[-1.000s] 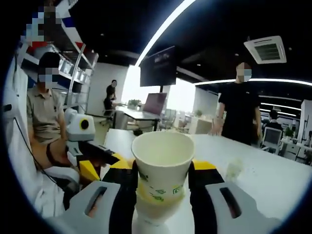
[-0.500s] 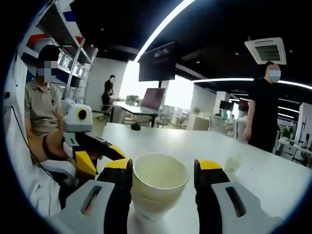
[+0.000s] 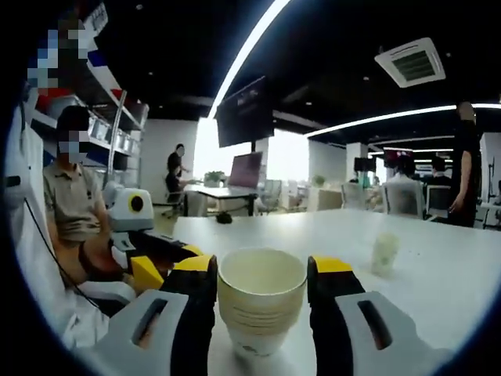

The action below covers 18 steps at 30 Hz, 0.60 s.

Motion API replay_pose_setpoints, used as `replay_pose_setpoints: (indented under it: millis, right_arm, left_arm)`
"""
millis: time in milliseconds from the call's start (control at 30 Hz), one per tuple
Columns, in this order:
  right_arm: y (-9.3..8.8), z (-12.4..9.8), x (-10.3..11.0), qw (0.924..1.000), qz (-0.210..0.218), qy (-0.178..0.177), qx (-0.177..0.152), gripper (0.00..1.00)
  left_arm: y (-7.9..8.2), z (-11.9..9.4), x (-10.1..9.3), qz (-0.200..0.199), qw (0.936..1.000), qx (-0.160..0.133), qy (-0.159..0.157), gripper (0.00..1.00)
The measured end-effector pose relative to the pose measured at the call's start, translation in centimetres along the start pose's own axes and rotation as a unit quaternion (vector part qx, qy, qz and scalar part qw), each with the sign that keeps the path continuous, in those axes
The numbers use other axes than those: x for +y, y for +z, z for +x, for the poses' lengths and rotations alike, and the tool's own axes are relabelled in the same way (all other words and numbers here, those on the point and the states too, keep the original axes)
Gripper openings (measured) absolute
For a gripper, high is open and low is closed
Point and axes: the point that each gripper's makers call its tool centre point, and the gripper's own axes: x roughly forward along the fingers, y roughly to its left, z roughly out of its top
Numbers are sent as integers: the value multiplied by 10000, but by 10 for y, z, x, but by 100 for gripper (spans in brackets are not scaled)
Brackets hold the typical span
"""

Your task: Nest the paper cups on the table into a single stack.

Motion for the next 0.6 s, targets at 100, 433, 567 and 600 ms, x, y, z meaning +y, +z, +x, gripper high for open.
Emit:
replay_pose_setpoints:
  millis: [100,433,567,600]
  right_arm:
    - [-1,1,1,10000,-5,9,28,49]
    - [-6,1,0,10000,-43,-49,17,50]
    - [-1,-1,-4,9998,-70,-172,-93,55]
    - [-1,-1,-5,9997,-57,-190,-110,55]
  left_arm:
    - [0,0,0,9,10000,3,-2,46]
    - [-4,-1,5,-4,10000,46,51,45]
    - [-2,-2,6,-1,10000,27,66,45]
    - [-2,-3,6,-4,10000,25,71,45]
